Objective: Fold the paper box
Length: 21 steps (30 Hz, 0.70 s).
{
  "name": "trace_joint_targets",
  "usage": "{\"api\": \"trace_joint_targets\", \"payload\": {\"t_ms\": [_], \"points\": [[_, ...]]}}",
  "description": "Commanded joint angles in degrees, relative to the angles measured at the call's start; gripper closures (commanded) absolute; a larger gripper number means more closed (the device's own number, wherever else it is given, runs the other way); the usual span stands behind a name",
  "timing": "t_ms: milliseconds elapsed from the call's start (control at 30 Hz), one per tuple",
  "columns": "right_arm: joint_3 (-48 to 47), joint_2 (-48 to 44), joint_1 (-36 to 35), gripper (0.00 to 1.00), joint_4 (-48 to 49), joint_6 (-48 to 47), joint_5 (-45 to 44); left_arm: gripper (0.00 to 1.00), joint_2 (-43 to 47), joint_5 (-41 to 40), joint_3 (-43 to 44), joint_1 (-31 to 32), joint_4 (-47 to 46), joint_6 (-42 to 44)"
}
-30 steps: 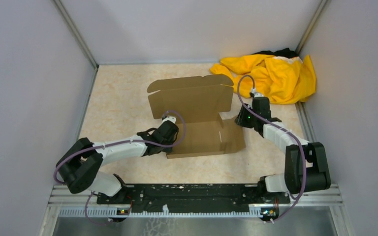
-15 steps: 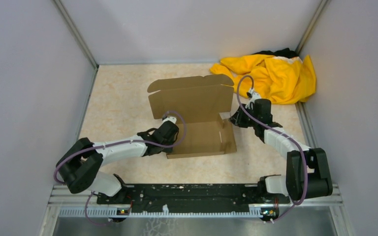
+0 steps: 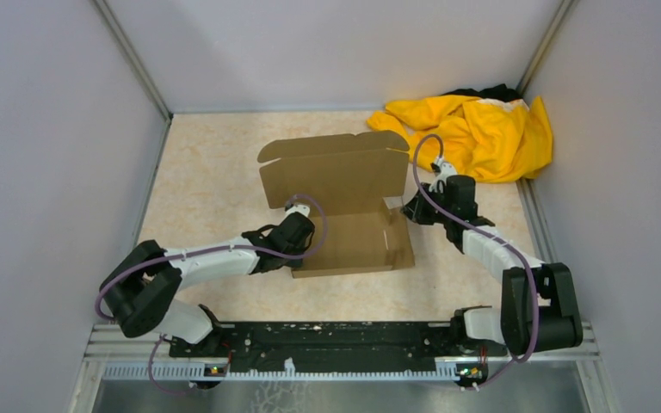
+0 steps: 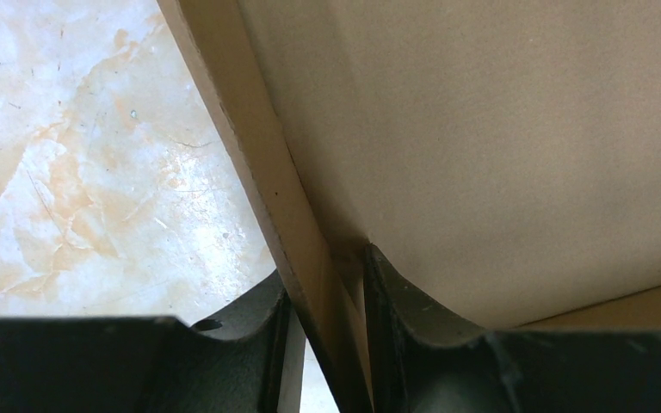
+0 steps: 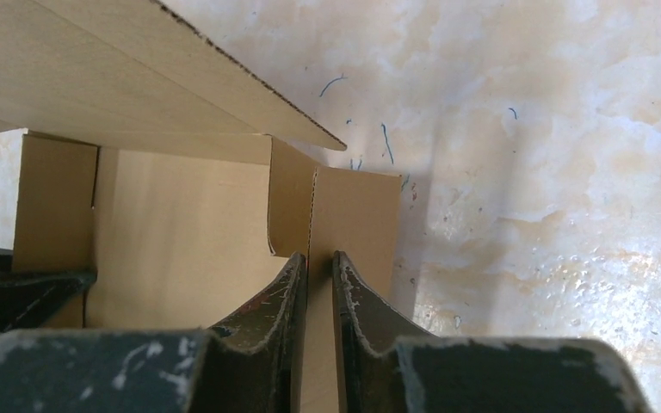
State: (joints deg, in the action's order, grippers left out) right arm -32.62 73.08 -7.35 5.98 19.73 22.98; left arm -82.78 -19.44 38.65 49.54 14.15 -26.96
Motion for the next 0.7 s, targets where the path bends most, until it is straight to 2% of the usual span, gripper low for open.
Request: {"api": "trace_joint_targets", "payload": {"t_ms": [0, 667], "points": [[0.1, -2.2, -2.7, 0.87, -0.4, -1.5, 3.0, 0.65, -2.2, 1.8, 0.5, 1.0, -0.5, -0.5], [-4.6, -0.8, -13.2, 0.88, -1.5, -0.1, -1.5, 0.66, -2.9, 1.9, 0.3, 1.8, -1.5, -1.1]]}}
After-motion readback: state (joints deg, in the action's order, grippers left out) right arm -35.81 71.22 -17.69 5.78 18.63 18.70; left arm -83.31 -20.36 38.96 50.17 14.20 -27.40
